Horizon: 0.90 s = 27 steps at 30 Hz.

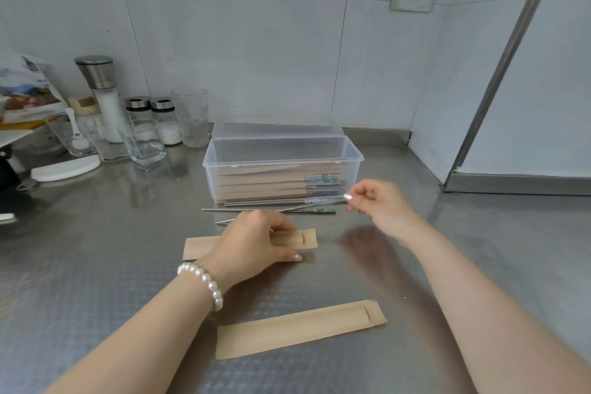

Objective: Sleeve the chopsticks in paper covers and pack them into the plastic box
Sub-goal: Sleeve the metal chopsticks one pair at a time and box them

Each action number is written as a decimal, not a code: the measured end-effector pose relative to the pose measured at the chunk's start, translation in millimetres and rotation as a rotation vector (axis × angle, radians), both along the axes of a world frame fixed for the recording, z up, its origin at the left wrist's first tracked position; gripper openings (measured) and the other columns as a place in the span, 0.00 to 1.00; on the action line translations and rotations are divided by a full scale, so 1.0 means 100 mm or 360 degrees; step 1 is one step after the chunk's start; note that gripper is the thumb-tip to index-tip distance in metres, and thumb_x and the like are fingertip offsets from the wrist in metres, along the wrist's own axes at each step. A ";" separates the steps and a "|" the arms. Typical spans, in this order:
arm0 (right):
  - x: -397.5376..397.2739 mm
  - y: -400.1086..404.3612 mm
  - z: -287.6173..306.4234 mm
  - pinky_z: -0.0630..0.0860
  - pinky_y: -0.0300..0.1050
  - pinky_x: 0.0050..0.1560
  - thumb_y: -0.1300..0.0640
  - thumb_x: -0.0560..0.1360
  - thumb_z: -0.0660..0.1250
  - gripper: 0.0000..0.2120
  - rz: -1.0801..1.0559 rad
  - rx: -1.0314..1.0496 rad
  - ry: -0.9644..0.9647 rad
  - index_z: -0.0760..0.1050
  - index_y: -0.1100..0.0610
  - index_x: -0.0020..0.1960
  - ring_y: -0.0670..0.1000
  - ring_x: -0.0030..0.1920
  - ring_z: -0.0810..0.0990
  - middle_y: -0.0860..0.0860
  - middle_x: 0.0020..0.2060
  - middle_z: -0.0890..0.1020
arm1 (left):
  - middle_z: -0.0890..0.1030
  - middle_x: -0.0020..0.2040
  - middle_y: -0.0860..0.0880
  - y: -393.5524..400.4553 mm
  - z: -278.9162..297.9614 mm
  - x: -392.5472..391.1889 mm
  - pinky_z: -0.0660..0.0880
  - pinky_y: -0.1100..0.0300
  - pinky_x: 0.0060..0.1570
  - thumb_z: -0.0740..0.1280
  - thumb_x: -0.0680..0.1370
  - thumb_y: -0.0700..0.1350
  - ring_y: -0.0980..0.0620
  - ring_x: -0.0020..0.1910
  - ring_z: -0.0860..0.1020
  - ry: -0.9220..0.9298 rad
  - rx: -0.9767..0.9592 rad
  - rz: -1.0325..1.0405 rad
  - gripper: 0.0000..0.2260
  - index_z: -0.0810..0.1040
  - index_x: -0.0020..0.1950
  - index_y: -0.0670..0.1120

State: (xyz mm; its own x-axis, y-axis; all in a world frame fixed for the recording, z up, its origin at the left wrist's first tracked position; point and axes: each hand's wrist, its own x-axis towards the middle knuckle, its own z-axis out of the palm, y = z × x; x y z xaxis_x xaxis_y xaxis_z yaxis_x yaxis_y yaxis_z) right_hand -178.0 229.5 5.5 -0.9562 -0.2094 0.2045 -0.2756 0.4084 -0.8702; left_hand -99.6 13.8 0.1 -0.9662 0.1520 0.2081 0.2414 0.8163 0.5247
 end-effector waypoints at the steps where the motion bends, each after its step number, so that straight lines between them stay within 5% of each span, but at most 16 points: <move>1: -0.02 0.06 0.03 0.66 0.31 0.29 0.65 0.76 0.64 0.09 -0.0054 -0.0222 -0.0043 0.74 0.57 0.37 0.39 0.23 0.70 0.49 0.27 0.78 | 0.79 0.45 0.56 0.00 -0.01 -0.01 0.72 0.60 0.50 0.76 0.63 0.53 0.56 0.46 0.75 0.0003 0.0006 0.0009 0.18 0.80 0.51 0.52; 5: -0.12 0.27 0.09 0.61 0.36 0.24 0.58 0.79 0.59 0.12 -0.0395 -0.1190 -0.0239 0.70 0.57 0.38 0.44 0.21 0.66 0.47 0.19 0.73 | 0.77 0.43 0.59 0.01 -0.02 -0.02 0.71 0.61 0.49 0.76 0.63 0.53 0.56 0.47 0.74 0.0033 0.0022 0.0052 0.19 0.80 0.52 0.52; 7: -0.16 0.32 0.09 0.57 0.34 0.22 0.53 0.80 0.58 0.14 -0.0629 -0.1404 -0.0235 0.67 0.56 0.37 0.44 0.19 0.62 0.47 0.17 0.69 | 0.77 0.43 0.58 0.01 -0.03 -0.03 0.70 0.61 0.48 0.76 0.63 0.53 0.56 0.47 0.75 0.0059 0.0025 0.0064 0.18 0.80 0.51 0.52; 12: -0.21 0.44 0.06 0.52 0.34 0.23 0.49 0.80 0.56 0.17 -0.1007 -0.1522 -0.0089 0.64 0.55 0.35 0.45 0.17 0.58 0.46 0.14 0.64 | 0.80 0.46 0.55 -0.02 -0.02 -0.05 0.71 0.61 0.47 0.76 0.64 0.53 0.55 0.45 0.74 0.0082 0.0009 0.0137 0.18 0.79 0.51 0.52; 27: -0.17 0.36 0.06 0.52 0.33 0.22 0.51 0.80 0.58 0.16 -0.1044 -0.1415 -0.0051 0.66 0.55 0.35 0.45 0.17 0.58 0.46 0.13 0.65 | 0.80 0.45 0.54 -0.03 -0.03 -0.06 0.74 0.56 0.48 0.76 0.64 0.53 0.51 0.47 0.76 0.0142 0.0049 0.0216 0.18 0.79 0.51 0.52</move>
